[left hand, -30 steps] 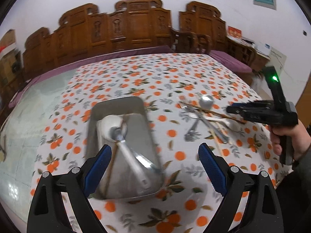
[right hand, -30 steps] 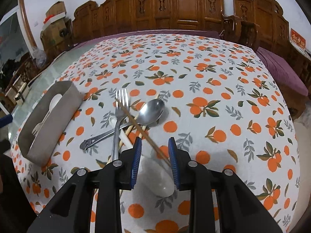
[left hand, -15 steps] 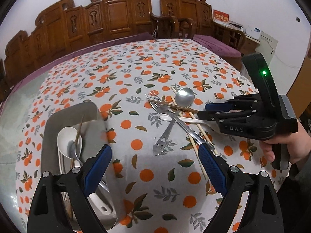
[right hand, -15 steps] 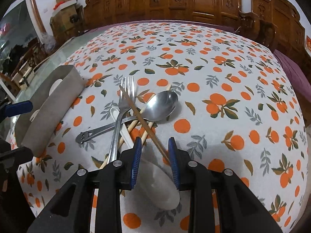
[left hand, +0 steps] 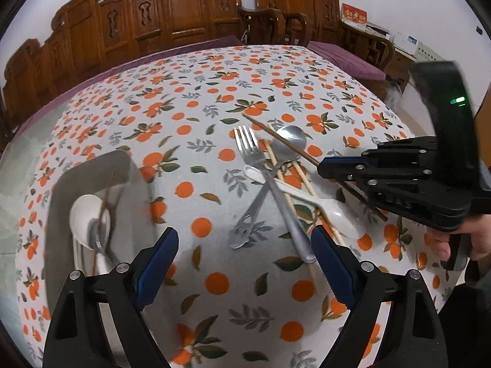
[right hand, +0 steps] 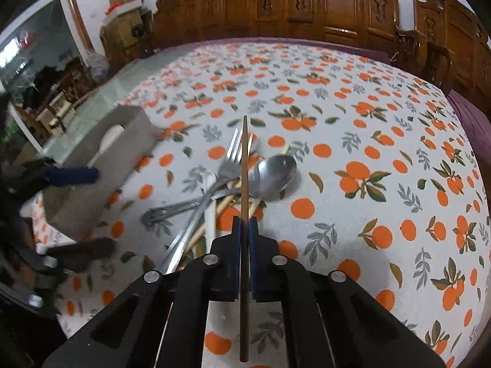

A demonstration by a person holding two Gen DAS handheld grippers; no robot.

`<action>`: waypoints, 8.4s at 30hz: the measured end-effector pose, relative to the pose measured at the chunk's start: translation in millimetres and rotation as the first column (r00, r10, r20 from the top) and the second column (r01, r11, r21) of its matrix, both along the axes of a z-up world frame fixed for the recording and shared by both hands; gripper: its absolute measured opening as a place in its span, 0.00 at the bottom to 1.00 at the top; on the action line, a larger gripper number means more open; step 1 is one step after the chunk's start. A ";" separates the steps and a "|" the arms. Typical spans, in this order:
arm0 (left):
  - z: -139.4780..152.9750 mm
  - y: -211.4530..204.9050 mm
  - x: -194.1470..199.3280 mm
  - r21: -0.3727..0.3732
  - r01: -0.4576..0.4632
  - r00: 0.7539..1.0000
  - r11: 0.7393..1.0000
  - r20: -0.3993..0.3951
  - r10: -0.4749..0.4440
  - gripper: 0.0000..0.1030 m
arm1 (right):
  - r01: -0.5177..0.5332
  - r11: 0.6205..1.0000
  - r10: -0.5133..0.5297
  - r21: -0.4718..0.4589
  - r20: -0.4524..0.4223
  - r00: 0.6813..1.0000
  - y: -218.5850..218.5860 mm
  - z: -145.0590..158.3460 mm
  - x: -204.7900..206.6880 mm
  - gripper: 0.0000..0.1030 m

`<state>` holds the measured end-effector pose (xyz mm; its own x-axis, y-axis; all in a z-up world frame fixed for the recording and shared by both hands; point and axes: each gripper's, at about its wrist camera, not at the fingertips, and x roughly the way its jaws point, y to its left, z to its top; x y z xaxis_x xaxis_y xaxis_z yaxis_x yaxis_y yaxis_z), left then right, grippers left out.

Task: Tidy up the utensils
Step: 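Grasp a wooden chopstick with the right gripper while the left grasps a metal fork, then lift the fork and carry it toward the tray with the left gripper, then lower the fork into the grey tray and open the left gripper, then carry the chopstick into the tray with the right gripper and open it, then grasp a metal spoon with the left gripper while the right reaches toward a white plastic spoon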

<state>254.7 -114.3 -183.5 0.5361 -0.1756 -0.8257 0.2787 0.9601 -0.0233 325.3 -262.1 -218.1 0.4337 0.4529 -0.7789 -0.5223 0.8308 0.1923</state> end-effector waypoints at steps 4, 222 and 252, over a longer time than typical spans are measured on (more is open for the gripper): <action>-7.1 -13.6 7.9 -0.012 0.002 1.000 1.000 -0.018 -0.003 0.74 | 0.048 0.997 -0.050 0.061 0.034 0.998 -16.7 14.5 -0.5 0.06; 135.3 150.3 -70.0 -0.071 -0.162 0.962 0.984 0.210 0.173 0.89 | 0.177 0.984 -0.178 0.024 0.158 0.971 48.8 140.2 -141.1 0.40; -1.0 -5.2 59.1 -0.055 0.181 0.975 0.982 -0.123 -0.187 0.35 | 0.248 0.968 -0.249 -0.034 -0.033 0.968 -15.9 31.8 -61.4 0.46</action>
